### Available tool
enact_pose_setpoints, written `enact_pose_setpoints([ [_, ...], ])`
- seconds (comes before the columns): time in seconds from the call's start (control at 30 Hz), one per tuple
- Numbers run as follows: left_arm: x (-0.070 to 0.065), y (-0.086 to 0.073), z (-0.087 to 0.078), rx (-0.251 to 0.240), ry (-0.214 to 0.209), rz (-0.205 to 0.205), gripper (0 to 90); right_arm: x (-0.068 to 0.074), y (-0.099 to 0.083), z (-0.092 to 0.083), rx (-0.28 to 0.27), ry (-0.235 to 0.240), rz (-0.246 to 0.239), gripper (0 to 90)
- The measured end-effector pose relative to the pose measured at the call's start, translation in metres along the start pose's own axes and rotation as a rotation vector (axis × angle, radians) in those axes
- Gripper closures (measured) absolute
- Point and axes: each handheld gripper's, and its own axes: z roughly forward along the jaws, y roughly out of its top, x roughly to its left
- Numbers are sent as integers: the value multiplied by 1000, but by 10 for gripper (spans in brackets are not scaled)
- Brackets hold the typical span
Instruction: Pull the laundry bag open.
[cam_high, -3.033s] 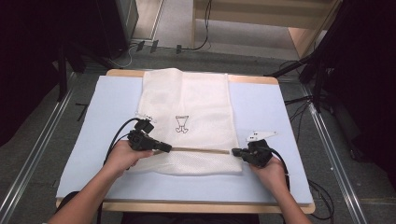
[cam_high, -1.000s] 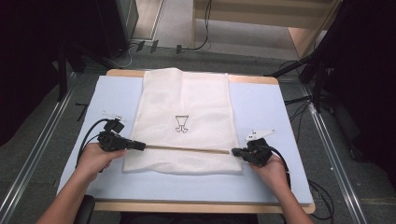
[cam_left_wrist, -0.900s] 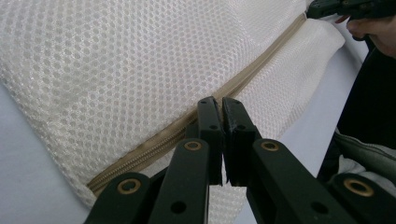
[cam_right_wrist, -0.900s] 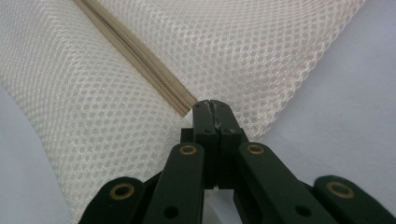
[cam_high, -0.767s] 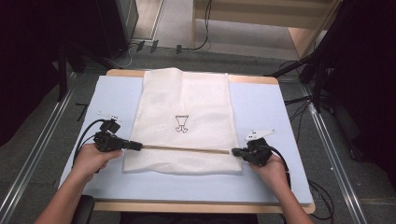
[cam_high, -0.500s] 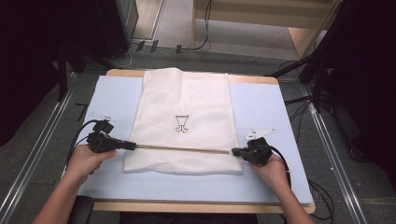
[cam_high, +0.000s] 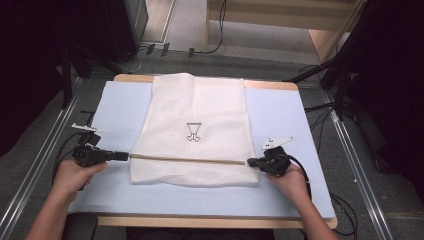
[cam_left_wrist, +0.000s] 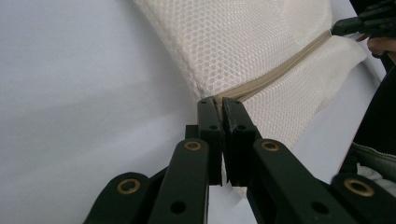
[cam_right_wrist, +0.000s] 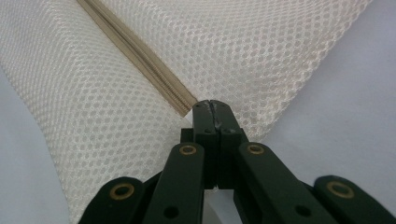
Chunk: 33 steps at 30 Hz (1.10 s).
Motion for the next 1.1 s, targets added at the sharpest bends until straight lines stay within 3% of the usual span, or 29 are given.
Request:
enact_pose_setpoints([
  [0.17,-1,-1,4,3,10,-2,879,-1,1,0,7,14,17,900],
  [0.4,-5,-2,8,-1,40,50,848,0,6,0,41,6,-15,899],
  [0.43,-5,-3,8,-5,36,66,848,-1,7,0,38,14,-16,867],
  [0.47,-5,-3,8,-7,21,68,787,-1,9,-2,37,23,5,837],
  [0.53,-6,-3,8,-13,28,75,731,-2,9,-3,37,24,1,837],
  [0.6,-7,-3,9,-20,44,87,661,-2,10,-3,24,26,6,800],
  [0.67,-10,1,9,-47,86,111,607,-3,11,-4,1,24,8,720],
  [0.77,-13,5,8,-84,101,125,533,-4,12,-5,-19,19,4,677],
  [0.83,-15,8,8,-131,135,166,464,-5,13,-6,-40,11,10,626],
  [0.87,-15,8,8,-131,135,166,449,-5,13,-6,-40,11,10,626],
  [0.9,-14,8,8,-148,161,188,433,-6,13,-6,-50,8,13,594],
  [1.1,-7,6,7,-141,213,181,402,-10,12,-9,-72,-10,45,555],
])
